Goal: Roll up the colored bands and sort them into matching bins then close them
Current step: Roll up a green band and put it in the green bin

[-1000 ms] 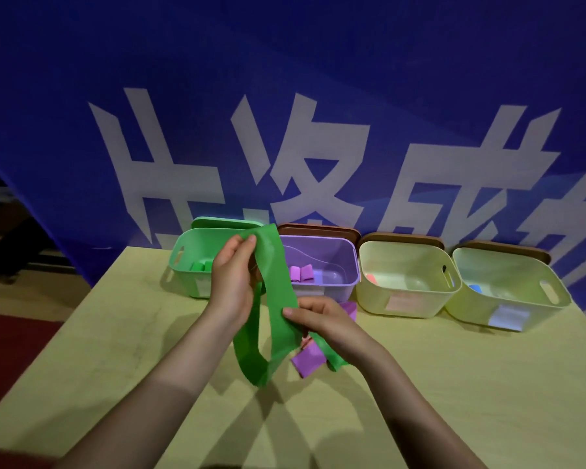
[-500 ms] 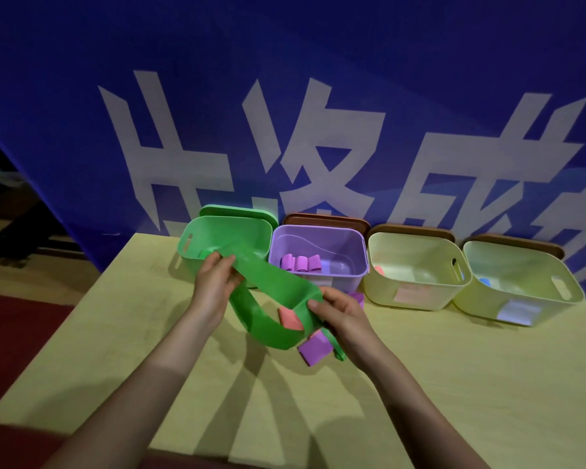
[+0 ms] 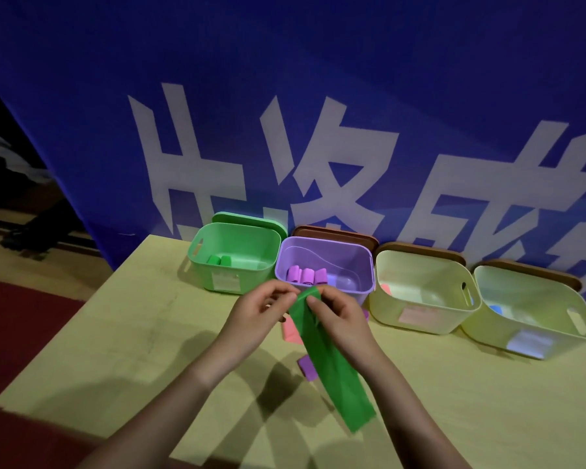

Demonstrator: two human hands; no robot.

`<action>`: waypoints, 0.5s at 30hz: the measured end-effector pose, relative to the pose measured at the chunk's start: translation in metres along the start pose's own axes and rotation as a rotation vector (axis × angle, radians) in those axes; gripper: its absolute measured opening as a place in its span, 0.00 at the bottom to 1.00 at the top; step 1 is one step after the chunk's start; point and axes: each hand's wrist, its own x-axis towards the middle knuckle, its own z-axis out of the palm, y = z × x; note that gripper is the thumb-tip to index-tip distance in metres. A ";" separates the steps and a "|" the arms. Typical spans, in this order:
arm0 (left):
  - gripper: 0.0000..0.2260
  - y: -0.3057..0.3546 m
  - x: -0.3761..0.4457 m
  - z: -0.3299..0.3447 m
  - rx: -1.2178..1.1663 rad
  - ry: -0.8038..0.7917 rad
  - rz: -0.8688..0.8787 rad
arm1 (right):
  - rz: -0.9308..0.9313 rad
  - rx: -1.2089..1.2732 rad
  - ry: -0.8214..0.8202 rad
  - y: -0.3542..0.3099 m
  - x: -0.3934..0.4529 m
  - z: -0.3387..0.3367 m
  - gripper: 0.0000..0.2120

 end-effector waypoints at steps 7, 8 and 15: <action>0.12 -0.008 -0.004 0.005 0.114 0.056 0.076 | 0.031 0.012 0.118 0.005 -0.007 0.002 0.04; 0.13 -0.009 -0.006 0.006 0.125 0.063 0.083 | 0.041 0.026 0.139 0.008 -0.009 0.002 0.02; 0.12 -0.011 -0.008 0.014 0.183 0.070 0.126 | 0.069 0.051 0.244 0.018 -0.015 0.002 0.10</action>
